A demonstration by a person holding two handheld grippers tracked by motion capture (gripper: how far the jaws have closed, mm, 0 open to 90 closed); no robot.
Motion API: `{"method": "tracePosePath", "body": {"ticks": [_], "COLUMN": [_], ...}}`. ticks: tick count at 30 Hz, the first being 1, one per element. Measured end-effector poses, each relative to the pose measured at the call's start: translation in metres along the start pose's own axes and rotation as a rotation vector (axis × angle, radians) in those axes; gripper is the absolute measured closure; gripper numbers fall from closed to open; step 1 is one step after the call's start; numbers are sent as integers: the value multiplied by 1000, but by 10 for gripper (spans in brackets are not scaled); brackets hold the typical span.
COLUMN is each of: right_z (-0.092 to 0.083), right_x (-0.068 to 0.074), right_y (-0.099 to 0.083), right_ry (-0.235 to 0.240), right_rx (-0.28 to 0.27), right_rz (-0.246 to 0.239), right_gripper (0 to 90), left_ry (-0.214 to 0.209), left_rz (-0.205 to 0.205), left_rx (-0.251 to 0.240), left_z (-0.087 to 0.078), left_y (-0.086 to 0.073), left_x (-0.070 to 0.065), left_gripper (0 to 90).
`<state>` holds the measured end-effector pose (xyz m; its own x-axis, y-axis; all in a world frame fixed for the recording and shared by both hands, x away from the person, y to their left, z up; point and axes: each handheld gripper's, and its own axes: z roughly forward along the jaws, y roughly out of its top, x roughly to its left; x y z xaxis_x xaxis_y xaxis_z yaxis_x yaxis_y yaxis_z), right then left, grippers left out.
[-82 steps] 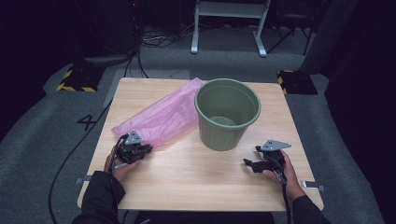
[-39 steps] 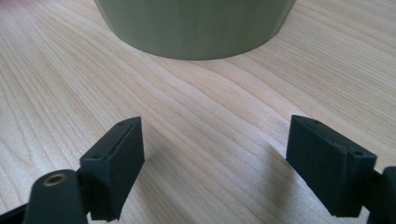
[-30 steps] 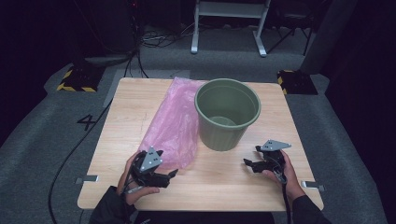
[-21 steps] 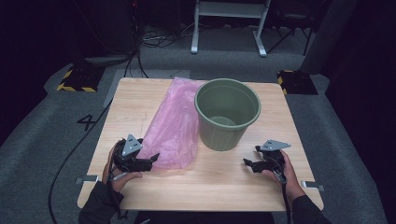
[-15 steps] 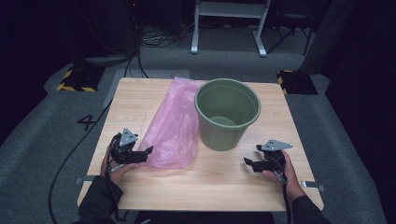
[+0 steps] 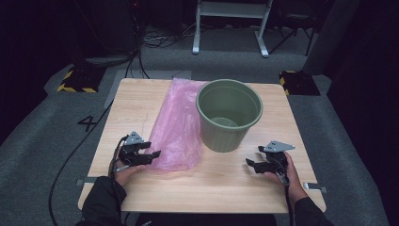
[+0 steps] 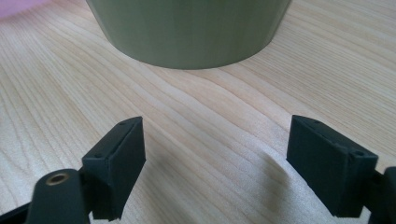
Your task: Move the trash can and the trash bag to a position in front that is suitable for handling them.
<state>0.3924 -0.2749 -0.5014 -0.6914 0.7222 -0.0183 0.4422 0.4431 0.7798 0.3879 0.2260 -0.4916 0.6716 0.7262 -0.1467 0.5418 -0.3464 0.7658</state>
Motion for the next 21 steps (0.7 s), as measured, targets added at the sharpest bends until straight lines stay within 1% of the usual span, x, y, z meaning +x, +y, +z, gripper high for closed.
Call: {"method": "tracePosePath", "body": {"ticks": [1,2,5,7,9,10,11,13,16,18,19,20,21], "right_z": [0,0,0,-1,-1,-2,-2,-2,-3,-4,-4,-4,-5], "right_x": [0,0,0,-1,-1,-1,-1,-1,-1,-1,2,2,6], "right_y": [0,0,0,0,0,0,0,0,0,1,2,2,4], "right_ry": [-1,0,-4,-6,-4,-5,-6,-9,-13,-3,17,17,33], "right_rx": [-1,-2,-6,-14,-18,-18,-21,-23,-31,-31,-31,-31,-28], "right_rz": [0,0,2,5,10,11,9,8,16,24,22,22,17], "right_gripper": [196,196,196,194,193,190,186,185,185,177,162,162,158], "left_ry": [3,-3,-8,-6,-13,-26,-44,-26,-37,-52,-54,-52,-49], "left_rz": [10,22,66,102,113,115,108,131,160,172,180,189,204], "left_rx": [-2,3,36,60,70,69,68,76,82,77,74,72,70], "left_z": [2,4,10,15,18,19,21,23,29,32,34,36,37], "left_y": [0,0,0,0,0,0,1,2,4,5,5,5,5], "left_x": [-2,-5,-15,-21,-28,-30,-33,-40,-54,-62,-66,-71,-75], "left_gripper": [437,471,558,604,633,642,655,650,644,643,643,643,636]}}
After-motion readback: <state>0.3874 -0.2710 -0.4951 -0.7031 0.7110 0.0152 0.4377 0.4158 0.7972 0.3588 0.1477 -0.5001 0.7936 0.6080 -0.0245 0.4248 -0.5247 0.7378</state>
